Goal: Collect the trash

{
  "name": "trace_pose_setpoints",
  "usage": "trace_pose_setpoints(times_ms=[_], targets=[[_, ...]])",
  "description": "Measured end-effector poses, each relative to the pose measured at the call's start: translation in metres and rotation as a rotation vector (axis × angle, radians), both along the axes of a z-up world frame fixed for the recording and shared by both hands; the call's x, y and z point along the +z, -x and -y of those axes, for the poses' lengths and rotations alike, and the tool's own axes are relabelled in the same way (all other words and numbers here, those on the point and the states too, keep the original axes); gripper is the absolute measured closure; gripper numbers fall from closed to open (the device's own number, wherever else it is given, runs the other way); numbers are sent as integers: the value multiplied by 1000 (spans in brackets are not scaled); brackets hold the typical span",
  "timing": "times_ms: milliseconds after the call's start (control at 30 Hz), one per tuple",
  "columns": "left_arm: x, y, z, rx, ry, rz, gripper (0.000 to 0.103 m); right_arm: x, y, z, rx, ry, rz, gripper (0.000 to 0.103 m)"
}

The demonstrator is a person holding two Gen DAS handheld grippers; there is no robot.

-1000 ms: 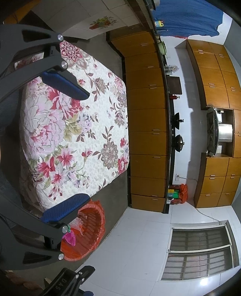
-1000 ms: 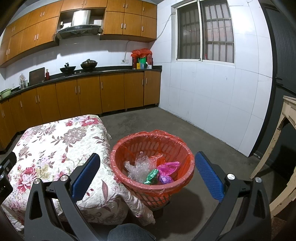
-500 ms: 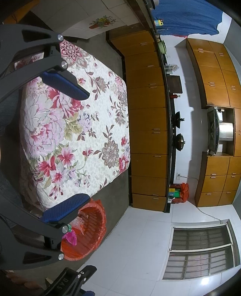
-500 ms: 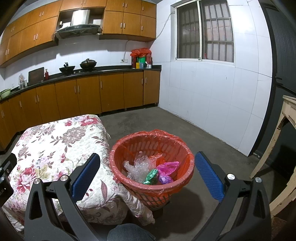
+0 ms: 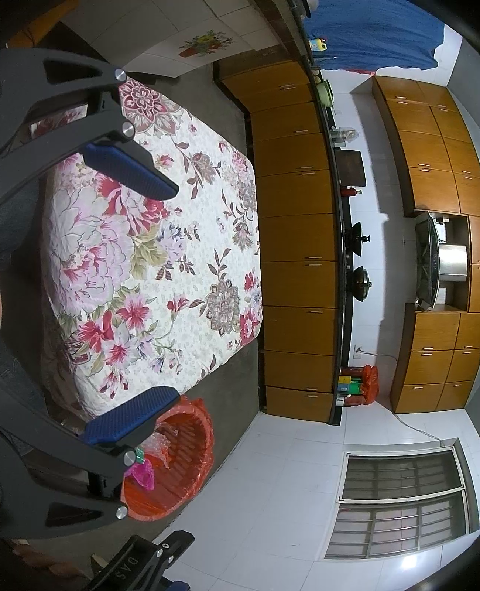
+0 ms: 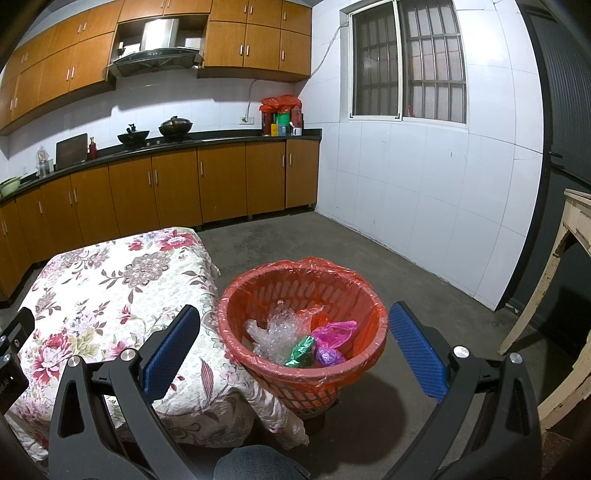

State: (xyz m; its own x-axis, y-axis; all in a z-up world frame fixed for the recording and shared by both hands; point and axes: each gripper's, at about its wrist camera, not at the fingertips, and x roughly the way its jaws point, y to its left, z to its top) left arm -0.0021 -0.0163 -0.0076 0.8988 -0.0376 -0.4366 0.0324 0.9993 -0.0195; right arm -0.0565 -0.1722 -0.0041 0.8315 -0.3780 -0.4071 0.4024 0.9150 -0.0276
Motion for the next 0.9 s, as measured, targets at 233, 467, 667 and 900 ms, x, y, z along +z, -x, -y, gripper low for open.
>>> trace_pose_setpoints(times_ms=[233,467,667,900], targets=[[-1,0,0,0,-1,0,4,0,1,-1,-2,-1,-1,2],[0,0,0,0,-1,-1,4,0,0,1,0,-2,-1,2],[-1,0,1,-1,-1,-2,4,0,1,0,0,-2,-1,2],[0,0,1,0,-2,-2,4,1,0,2,0,-2,-2,2]])
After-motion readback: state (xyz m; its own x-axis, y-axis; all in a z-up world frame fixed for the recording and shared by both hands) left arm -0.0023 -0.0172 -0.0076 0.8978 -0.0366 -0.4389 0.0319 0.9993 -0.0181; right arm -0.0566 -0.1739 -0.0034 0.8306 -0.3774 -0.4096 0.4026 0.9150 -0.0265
